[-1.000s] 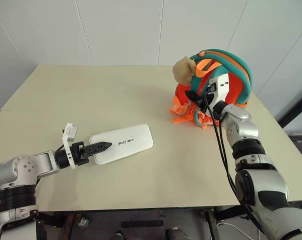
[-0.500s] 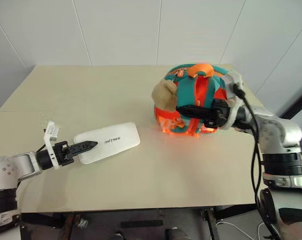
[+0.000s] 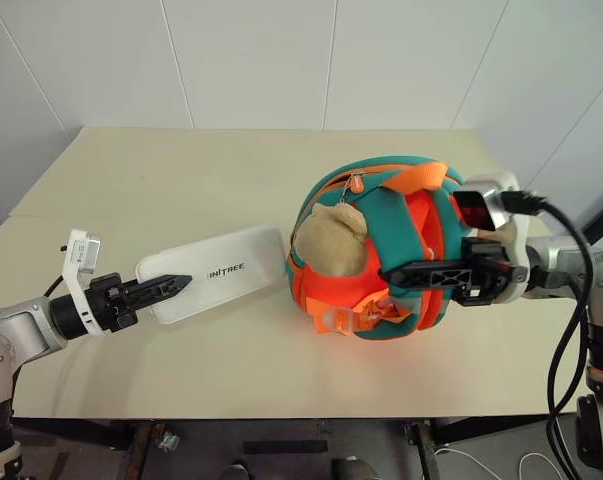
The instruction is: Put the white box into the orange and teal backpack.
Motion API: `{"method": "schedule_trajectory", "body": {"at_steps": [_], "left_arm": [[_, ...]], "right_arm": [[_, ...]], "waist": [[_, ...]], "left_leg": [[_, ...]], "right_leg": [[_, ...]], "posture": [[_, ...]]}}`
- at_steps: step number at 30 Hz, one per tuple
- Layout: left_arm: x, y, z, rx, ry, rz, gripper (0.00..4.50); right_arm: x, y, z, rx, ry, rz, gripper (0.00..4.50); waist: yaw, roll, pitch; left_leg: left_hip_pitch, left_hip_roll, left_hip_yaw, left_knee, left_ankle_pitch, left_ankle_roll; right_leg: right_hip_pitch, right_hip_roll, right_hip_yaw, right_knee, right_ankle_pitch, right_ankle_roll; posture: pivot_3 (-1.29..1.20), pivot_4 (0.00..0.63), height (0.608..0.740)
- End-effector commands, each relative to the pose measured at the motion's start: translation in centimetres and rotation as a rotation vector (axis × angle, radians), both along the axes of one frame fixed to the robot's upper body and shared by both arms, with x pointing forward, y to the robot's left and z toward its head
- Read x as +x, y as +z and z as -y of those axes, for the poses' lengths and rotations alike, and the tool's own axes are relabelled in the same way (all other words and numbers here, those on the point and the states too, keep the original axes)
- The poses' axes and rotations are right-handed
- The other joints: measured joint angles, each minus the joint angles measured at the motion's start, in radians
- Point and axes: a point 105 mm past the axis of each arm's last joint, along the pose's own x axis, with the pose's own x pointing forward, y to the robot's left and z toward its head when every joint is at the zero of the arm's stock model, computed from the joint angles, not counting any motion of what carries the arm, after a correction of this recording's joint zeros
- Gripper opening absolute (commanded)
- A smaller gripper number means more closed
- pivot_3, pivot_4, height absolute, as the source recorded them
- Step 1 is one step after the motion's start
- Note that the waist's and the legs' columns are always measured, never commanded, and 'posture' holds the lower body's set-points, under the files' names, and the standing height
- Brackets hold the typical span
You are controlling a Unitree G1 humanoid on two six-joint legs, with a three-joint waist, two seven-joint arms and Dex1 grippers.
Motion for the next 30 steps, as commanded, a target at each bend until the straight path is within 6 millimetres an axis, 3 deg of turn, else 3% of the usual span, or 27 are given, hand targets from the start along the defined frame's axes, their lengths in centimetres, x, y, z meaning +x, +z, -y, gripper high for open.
{"method": "schedule_trajectory", "body": {"at_steps": [1, 15, 19, 30], "left_arm": [[-2.0, 2.6, 1.4, 0.021, -0.12, 0.156, 1.26], [-3.5, 7.0, 3.1, 0.031, -0.239, 0.408, 1.26], [-3.0, 7.8, 3.8, 0.061, -0.255, 0.471, 1.26], [1.5, 4.8, 5.8, 0.35, -0.301, 0.543, 1.26]], "right_arm": [[0.4, -0.5, 0.3, -0.034, -0.009, 0.055, 0.03], [0.5, -2.6, 0.3, -0.07, -0.002, 0.049, 0.03], [0.6, -2.7, 0.1, -0.068, -0.002, 0.053, 0.03], [0.4, -2.8, -0.8, -0.055, 0.019, 0.063, 0.03]], "waist": [[-0.001, 0.0, 0.0], [0.0, 0.0, 0.0], [0.001, 0.0, 0.0], [0.002, 0.0, 0.0]], "left_leg": [[0.0, 0.0, 0.0, 0.0, 0.0, 0.0], [0.0, 0.0, 0.0, 0.001, -0.001, 0.0], [0.0, 0.0, 0.0, 0.001, -0.001, 0.0], [0.0, 0.0, 0.0, 0.002, -0.001, 0.0]], "right_leg": [[0.0, 0.0, 0.0, 0.0, 0.0, 0.0], [0.0, 0.0, 0.0, 0.0, 0.0, 0.0], [0.0, 0.0, 0.0, 0.0, 0.0, 0.0], [0.001, 0.001, 0.0, 0.0, 0.0, 0.001]], "posture": [[0.0, 0.15, 0.74], [0.0, 0.15, 0.74], [0.0, 0.15, 0.74], [0.0, 0.15, 0.74]]}}
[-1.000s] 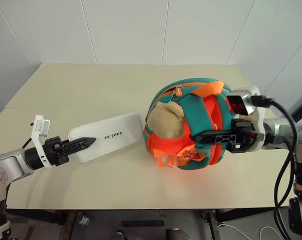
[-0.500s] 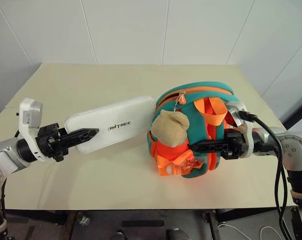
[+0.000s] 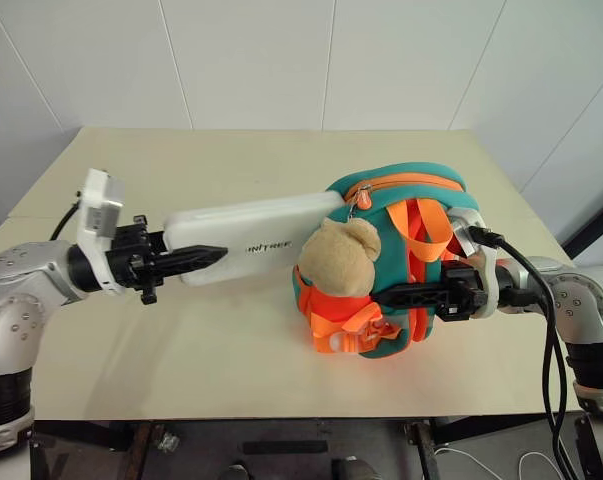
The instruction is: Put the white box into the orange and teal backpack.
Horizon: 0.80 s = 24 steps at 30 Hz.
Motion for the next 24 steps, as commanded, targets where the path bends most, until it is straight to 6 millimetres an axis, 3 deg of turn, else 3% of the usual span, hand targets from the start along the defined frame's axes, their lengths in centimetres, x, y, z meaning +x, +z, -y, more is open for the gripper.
{"method": "schedule_trajectory", "body": {"at_steps": [1, 7, 13, 18, 24], "left_arm": [[1.0, -0.1, 0.8, 0.115, -0.005, 0.071, 1.26], [2.4, 1.5, 4.0, 0.143, -0.077, 0.116, 1.26], [3.3, 2.9, 8.7, 0.141, -0.192, 0.143, 1.26], [5.3, 1.9, 14.1, 0.154, -0.219, 0.165, 1.26], [6.5, 0.8, 16.5, 0.121, -0.206, 0.153, 1.26]], "right_arm": [[-0.6, 0.3, -0.6, -0.003, 0.03, 0.035, 0.03], [-1.1, 0.6, -1.0, 0.008, 0.045, 0.046, 0.03], [-1.1, 1.0, -1.4, 0.02, 0.053, 0.063, 0.03], [-0.7, 0.6, -2.0, 0.012, 0.037, 0.086, 0.03], [-1.1, 0.6, -2.4, 0.023, 0.04, 0.092, 0.03]], "waist": [[0.002, 0.0, 0.0], [0.004, 0.0, 0.0], [0.002, 0.0, 0.0], [0.009, 0.0, 0.0], [0.005, 0.0, 0.0]], "left_leg": [[0.0, 0.0, 0.0, 0.0, 0.0, 0.0], [0.0, 0.0, 0.0, 0.001, 0.0, 0.0], [0.0, 0.0, 0.0, 0.002, 0.0, 0.0], [-0.001, 0.0, -0.001, 0.004, 0.0, 0.0], [0.0, 0.0, -0.001, 0.006, 0.0, 0.001]], "right_leg": [[0.0, 0.0, 0.0, 0.0, 0.0, 0.0], [0.001, 0.0, 0.0, 0.0, 0.0, 0.0], [0.0, 0.0, 0.0, 0.002, 0.0, 0.001], [0.001, 0.0, 0.0, 0.004, -0.001, 0.002], [0.0, 0.001, 0.001, 0.006, -0.001, 0.002]], "posture": [[0.0, 0.15, 0.74], [0.0, 0.15, 0.74], [0.0, 0.15, 0.74], [0.0, 0.15, 0.74], [0.0, 0.15, 0.74]]}}
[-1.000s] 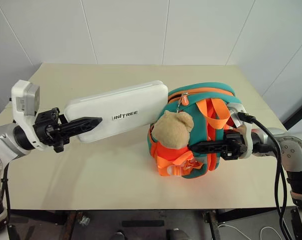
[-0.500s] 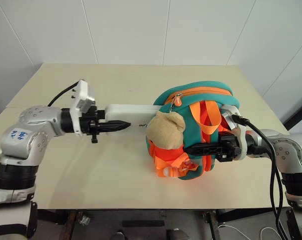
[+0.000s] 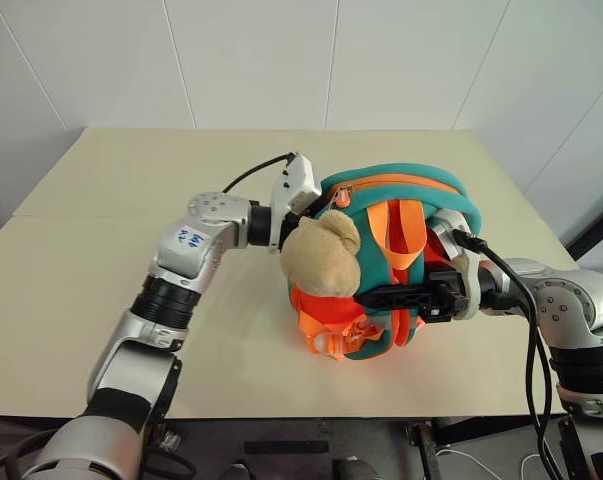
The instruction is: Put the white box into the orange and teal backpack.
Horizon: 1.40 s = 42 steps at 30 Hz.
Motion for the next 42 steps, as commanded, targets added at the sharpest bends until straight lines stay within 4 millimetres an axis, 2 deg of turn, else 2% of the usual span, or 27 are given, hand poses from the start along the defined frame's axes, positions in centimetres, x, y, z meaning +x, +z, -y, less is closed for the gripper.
{"method": "schedule_trajectory", "body": {"at_steps": [1, 5, 10, 19, 23, 27, 31, 37, 42], "left_arm": [[-0.2, 1.2, 0.9, -0.039, -0.018, 0.048, 1.26], [-1.0, 1.0, 0.1, -0.034, -0.052, 0.037, 2.56], [-1.2, 1.6, -2.8, -0.006, -0.042, 0.075, 3.87], [-2.1, 1.6, -8.2, 0.084, -0.055, 0.061, 3.87], [-1.9, 1.1, -10.4, 0.116, 0.005, 0.061, 3.87], [-3.2, 2.3, -11.8, 0.056, -0.003, 0.068, 3.87], [-5.6, 3.2, -12.1, 0.021, -0.063, 0.05, 3.87], [-8.7, 3.1, -10.7, 0.01, -0.147, 0.019, 3.87], [-9.1, 2.6, -9.3, -0.01, -0.163, 0.009, 3.87]], "right_arm": [[-1.0, 0.6, -0.7, 0.007, 0.038, 0.043, 0.03], [-1.2, 0.5, -0.5, 0.01, 0.023, 0.04, 0.0], [-1.1, 0.2, -0.4, 0.009, 0.001, 0.034, 0.0], [-0.4, -0.3, -0.4, -0.001, -0.029, 0.039, 0.0], [-0.2, -0.4, -0.3, -0.005, -0.041, 0.04, 0.0], [-0.2, -0.6, -0.3, -0.01, -0.046, 0.041, 0.0], [-0.1, -0.9, -0.2, -0.016, -0.055, 0.036, 0.0], [0.3, -1.2, -0.3, -0.02, -0.056, 0.031, 0.0], [0.7, -1.3, -0.4, -0.02, -0.049, 0.029, 0.0]], "waist": [[0.0, 0.0, 0.0], [0.005, 0.0, 0.0], [-0.003, 0.0, 0.0], [-0.002, 0.0, 0.0], [-0.004, 0.0, 0.0], [-0.005, 0.0, 0.0], [-0.004, 0.0, 0.0], [-0.004, 0.0, 0.0], [-0.005, 0.0, 0.0]], "left_leg": [[0.0, 0.0, 0.0, 0.0, 0.0, 0.0], [0.0, 0.0, 0.0, 0.002, 0.0, 0.0], [0.0, 0.0, 0.0, 0.003, 0.0, 0.0], [0.0, 0.0, 0.0, 0.003, 0.0, 0.0], [0.0, 0.0, 0.0, 0.002, 0.0, 0.0], [0.0, 0.0, 0.0, 0.002, 0.0, 0.0], [0.0, 0.0, 0.0, 0.002, 0.0, 0.0], [0.0, 0.0, 0.0, 0.003, 0.0, 0.001], [0.001, 0.0, 0.0, 0.006, -0.001, 0.001]], "right_leg": [[0.0, 0.0, 0.0, 0.0, 0.0, 0.0], [0.001, 0.0, 0.0, 0.001, 0.0, 0.0], [0.001, 0.0, 0.0, 0.002, 0.0, 0.0], [0.001, 0.0, 0.0, 0.002, 0.0, 0.0], [0.001, 0.0, 0.0, 0.002, 0.0, 0.0], [0.001, 0.0, 0.0, 0.002, 0.0, 0.0], [0.001, 0.0, 0.0, 0.002, 0.0, 0.0], [0.001, 0.0, 0.0, 0.003, 0.0, 0.0], [0.002, 0.0, 0.0, 0.003, 0.0, 0.001]], "posture": [[0.0, 0.15, 0.74], [0.0, 0.15, 0.74], [0.0, 0.15, 0.74], [0.0, 0.15, 0.74], [0.0, 0.15, 0.74], [0.0, 0.15, 0.74], [0.0, 0.15, 0.74], [0.0, 0.15, 0.74], [0.0, 0.15, 0.74]]}}
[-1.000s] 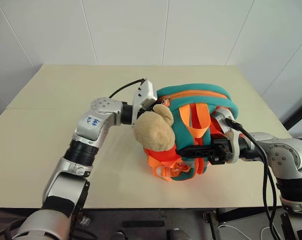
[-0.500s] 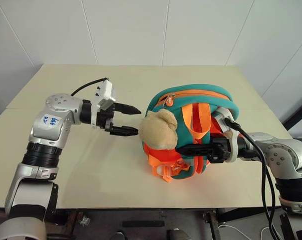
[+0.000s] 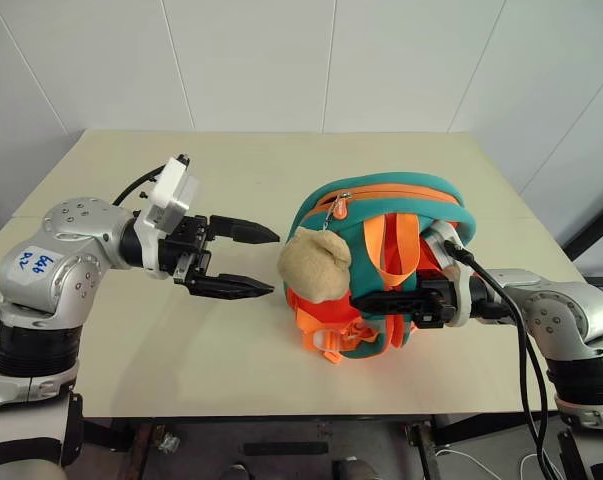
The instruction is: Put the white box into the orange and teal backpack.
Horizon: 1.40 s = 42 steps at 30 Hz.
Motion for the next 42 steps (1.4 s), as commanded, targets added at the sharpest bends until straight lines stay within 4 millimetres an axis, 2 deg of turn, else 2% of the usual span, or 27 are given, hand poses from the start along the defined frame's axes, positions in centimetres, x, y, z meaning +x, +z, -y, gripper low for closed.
{"method": "schedule_trajectory", "body": {"at_steps": [1, 5, 11, 14, 16, 20, 24, 29, 33, 35, 38, 41, 42], "left_arm": [[-0.3, 0.1, 1.1, -0.02, -0.005, 0.034, 3.87], [1.3, -0.7, 2.9, -0.042, 0.047, 0.071, 3.87], [1.7, -1.3, 4.7, -0.077, 0.063, 0.099, 3.87], [1.6, -0.6, 4.8, -0.13, 0.064, 0.093, 3.27], [1.6, -0.6, 4.6, -0.115, 0.067, 0.11, 2.65], [1.6, -0.4, 3.7, -0.093, 0.081, 0.133, 1.59], [1.8, 0.1, 2.5, -0.062, 0.09, 0.143, 0.84], [3.6, 4.5, -2.2, -0.078, 0.207, 0.16, 0.74], [4.2, 5.2, -5.1, -0.024, 0.276, 0.163, 0.74], [5.1, 3.7, -7.1, 0.05, 0.348, 0.126, 0.74], [6.7, 0.1, -9.1, 0.152, 0.431, 0.074, 0.74], [8.0, -4.2, -9.4, 0.213, 0.46, 0.022, 0.74], [8.3, -5.0, -9.3, 0.219, 0.466, 0.014, 0.74]], "right_arm": [[0.1, 0.3, -0.4, -0.002, 0.022, 0.022, 0.0], [0.2, 0.5, -0.8, 0.002, 0.037, 0.029, 0.0], [0.1, 0.8, -0.8, 0.002, 0.045, 0.036, 0.0], [0.0, 0.9, -0.8, 0.002, 0.044, 0.039, 0.0], [0.0, 0.9, -0.8, 0.003, 0.043, 0.04, 0.0], [0.1, 0.9, -0.8, 0.004, 0.039, 0.046, 0.0], [0.2, 0.9, -0.9, 0.007, 0.036, 0.049, 0.0], [0.2, 0.8, -0.6, 0.008, 0.019, 0.053, 0.0], [0.2, 0.8, -0.6, 0.015, 0.008, 0.056, 0.0], [0.1, 0.7, -0.5, 0.016, 0.001, 0.058, 0.0], [0.2, 0.6, -0.4, 0.018, -0.006, 0.06, 0.0], [0.2, 0.7, -0.5, 0.021, -0.009, 0.062, 0.0], [0.2, 0.7, -0.6, 0.022, -0.009, 0.062, 0.0]], "waist": [[0.001, 0.0, 0.0], [0.002, 0.0, 0.0], [0.001, 0.0, 0.0], [0.002, 0.0, 0.0], [0.001, 0.0, 0.0], [0.001, 0.0, 0.0], [0.001, 0.0, 0.0], [-0.002, 0.0, 0.0], [-0.002, 0.0, 0.0], [-0.003, 0.0, 0.0], [-0.002, 0.0, 0.0], [0.001, 0.0, 0.0], [0.003, 0.0, 0.0]], "left_leg": [[0.0, 0.0, 0.0, 0.0, 0.0, 0.0], [0.0, 0.0, 0.0, 0.002, 0.0, 0.0], [0.0, 0.0, 0.0, 0.001, 0.0, 0.001], [0.0, 0.0, 0.0, 0.002, 0.0, 0.001], [0.0, 0.0, 0.0, 0.002, 0.0, 0.001], [0.0, 0.0, 0.0, 0.001, 0.0, 0.001], [0.0, 0.0, 0.0, 0.002, 0.0, 0.001], [0.0, 0.0, 0.0, 0.001, 0.0, 0.001], [0.0, 0.0, 0.0, -0.002, -0.001, 0.001], [0.0, 0.0, 0.0, -0.004, 0.0, 0.001], [0.0, 0.0, 0.0, -0.007, 0.0, 0.0], [0.0, 0.0, 0.0, -0.007, 0.0, 0.0], [0.0, 0.0, 0.0, -0.006, 0.0, 0.0]], "right_leg": [[0.0, 0.0, 0.0, 0.0, 0.0, 0.0], [0.001, 0.0, 0.0, 0.0, 0.0, 0.0], [0.0, 0.0, 0.0, 0.0, 0.0, 0.001], [0.0, 0.0, 0.0, 0.0, 0.0, 0.001], [0.0, 0.0, 0.0, 0.0, 0.0, 0.001], [0.0, 0.0, 0.0, 0.0, 0.0, 0.001], [0.0, 0.0, 0.0, -0.001, 0.0, 0.001], [0.0, 0.001, 0.0, 0.0, 0.0, 0.0], [0.0, 0.001, 0.0, -0.002, 0.0, 0.0], [-0.001, 0.001, 0.0, -0.002, -0.001, 0.0], [-0.002, 0.001, 0.0, -0.002, -0.002, -0.001], [-0.002, 0.001, 0.0, -0.001, -0.002, -0.001], [-0.002, 0.001, 0.0, -0.001, -0.002, -0.001]], "posture": [[0.0, 0.15, 0.74], [0.0, 0.15, 0.74], [0.0, 0.15, 0.74], [0.0, 0.15, 0.74], [0.0, 0.15, 0.74], [0.0, 0.15, 0.74], [0.0, 0.15, 0.74], [0.0, 0.15, 0.74], [0.0, 0.15, 0.74], [0.0, 0.15, 0.74], [0.0, 0.15, 0.74], [0.0, 0.15, 0.74], [0.0, 0.15, 0.74]]}}
